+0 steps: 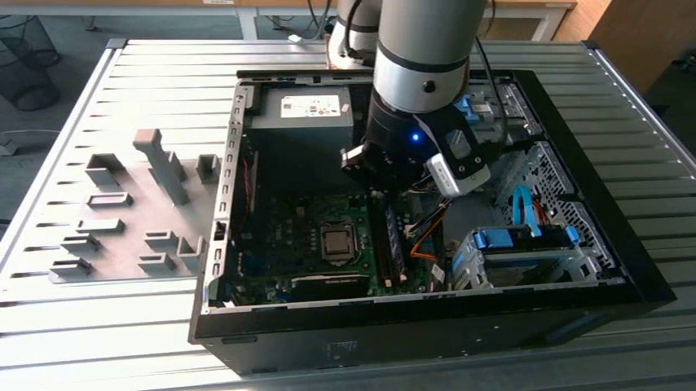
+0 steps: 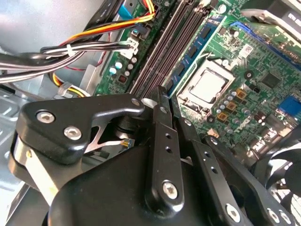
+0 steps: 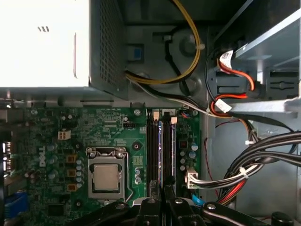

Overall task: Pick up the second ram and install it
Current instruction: 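Insert the second ram into the second slot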

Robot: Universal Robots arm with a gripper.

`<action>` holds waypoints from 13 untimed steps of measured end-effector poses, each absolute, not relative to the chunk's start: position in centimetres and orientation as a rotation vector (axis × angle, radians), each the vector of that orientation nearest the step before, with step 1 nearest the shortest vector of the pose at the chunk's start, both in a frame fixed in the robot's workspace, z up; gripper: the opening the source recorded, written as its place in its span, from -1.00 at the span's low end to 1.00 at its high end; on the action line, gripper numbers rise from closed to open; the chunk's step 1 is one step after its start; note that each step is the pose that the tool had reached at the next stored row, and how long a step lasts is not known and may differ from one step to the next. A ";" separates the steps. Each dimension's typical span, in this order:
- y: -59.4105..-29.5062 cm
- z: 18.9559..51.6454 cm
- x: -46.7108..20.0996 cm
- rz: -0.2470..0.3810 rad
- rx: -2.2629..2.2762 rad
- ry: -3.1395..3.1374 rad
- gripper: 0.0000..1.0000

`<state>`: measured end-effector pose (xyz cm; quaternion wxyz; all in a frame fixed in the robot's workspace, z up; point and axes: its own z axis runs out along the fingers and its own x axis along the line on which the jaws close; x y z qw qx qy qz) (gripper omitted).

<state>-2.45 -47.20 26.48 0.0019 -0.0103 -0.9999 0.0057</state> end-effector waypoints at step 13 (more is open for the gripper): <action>-47.3 25.4 -2.5 0.015 -0.035 -3.137 -0.73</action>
